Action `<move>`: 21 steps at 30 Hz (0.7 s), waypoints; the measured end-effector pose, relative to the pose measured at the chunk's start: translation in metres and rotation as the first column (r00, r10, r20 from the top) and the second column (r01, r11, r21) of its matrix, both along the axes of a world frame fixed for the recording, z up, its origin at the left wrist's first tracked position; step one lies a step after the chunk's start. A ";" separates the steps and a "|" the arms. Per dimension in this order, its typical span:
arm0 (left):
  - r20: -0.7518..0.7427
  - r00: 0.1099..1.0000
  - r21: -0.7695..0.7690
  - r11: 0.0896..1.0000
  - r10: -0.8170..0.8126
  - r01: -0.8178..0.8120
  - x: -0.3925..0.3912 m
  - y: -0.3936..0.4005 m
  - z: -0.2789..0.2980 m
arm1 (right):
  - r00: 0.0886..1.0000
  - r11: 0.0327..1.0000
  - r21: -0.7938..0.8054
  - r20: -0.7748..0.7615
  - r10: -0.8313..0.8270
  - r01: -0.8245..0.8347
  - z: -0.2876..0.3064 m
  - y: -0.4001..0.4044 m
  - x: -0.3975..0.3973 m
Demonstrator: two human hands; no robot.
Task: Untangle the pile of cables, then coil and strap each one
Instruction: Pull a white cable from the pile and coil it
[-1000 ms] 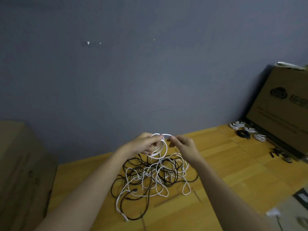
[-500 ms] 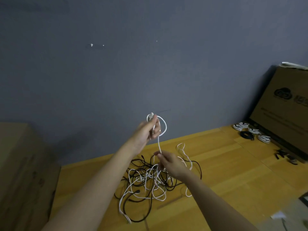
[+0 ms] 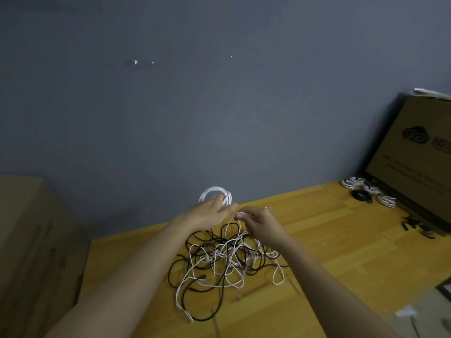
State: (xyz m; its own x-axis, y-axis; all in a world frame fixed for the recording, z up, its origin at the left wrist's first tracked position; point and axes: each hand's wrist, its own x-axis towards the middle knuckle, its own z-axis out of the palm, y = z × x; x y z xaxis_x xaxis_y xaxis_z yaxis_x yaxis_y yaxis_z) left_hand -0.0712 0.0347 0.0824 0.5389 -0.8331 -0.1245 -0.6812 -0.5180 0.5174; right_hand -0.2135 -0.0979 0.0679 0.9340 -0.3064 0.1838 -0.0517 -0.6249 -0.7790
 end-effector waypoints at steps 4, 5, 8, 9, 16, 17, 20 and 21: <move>0.051 0.998 -0.006 0.999 -0.044 0.044 -0.006 0.008 0.000 | 0.999 1.000 0.001 -0.045 -0.007 0.007 -0.003 -0.008 -0.002; 0.054 0.997 -0.031 0.998 -0.062 0.063 -0.006 0.012 0.000 | 0.999 1.000 0.025 -0.042 -0.017 0.018 -0.003 -0.011 -0.003; 0.017 0.991 -0.085 0.987 -0.133 0.134 -0.006 0.019 0.001 | 0.999 0.996 0.075 -0.015 -0.036 0.037 -0.003 -0.018 -0.008; -0.012 0.989 -0.090 0.985 -0.146 0.144 -0.007 0.020 0.002 | 0.999 0.996 0.077 -0.005 -0.038 0.038 -0.003 -0.017 -0.009; -0.652 0.704 -0.383 0.923 -0.281 0.014 -0.029 0.022 0.010 | 0.987 0.937 0.350 0.144 -0.072 0.018 0.010 -0.003 -0.011; -0.695 0.652 -0.421 0.907 -0.303 -0.028 -0.033 0.021 0.011 | 0.988 0.921 0.390 0.138 -0.062 0.003 0.010 0.000 -0.012; -0.791 0.508 -0.489 0.852 -0.342 -0.188 -0.040 0.016 0.010 | 0.993 0.882 0.471 0.117 -0.027 -0.032 0.007 0.011 -0.013; -0.819 0.454 -0.491 0.837 -0.349 -0.242 -0.042 0.014 0.010 | 0.990 0.875 0.481 0.137 -0.012 -0.056 0.006 0.014 -0.013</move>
State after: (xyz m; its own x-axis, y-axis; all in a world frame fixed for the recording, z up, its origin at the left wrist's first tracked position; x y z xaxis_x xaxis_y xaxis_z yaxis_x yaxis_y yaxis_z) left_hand -0.1128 0.0485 0.0925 0.3402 -0.9378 -0.0692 0.2595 0.0229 0.9655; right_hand -0.2263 -0.0838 0.0740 0.9193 -0.3679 0.1399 0.0819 -0.1689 -0.9822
